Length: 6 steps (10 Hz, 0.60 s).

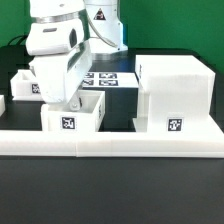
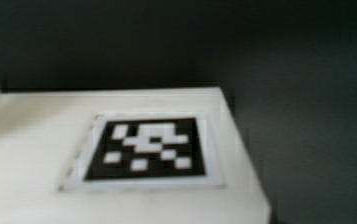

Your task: Assemble drawer

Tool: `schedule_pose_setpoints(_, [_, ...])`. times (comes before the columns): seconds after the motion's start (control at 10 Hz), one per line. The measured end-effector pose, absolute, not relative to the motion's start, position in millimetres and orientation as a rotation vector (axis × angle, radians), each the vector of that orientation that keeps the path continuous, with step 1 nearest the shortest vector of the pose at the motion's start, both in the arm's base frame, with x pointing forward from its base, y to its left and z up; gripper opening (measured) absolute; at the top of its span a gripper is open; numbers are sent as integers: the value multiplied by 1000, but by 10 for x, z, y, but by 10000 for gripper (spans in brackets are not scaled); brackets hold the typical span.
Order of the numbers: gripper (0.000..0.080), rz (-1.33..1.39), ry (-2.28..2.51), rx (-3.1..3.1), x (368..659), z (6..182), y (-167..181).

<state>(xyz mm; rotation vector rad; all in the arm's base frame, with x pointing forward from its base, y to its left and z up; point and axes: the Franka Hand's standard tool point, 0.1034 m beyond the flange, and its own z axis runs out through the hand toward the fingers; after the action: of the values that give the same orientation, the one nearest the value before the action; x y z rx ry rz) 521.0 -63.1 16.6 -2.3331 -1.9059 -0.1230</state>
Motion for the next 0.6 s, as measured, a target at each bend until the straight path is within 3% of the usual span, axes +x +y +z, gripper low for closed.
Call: schedule_pose_setpoints(0.6, [41, -232, -2105, -2340, 5306, 111, -498])
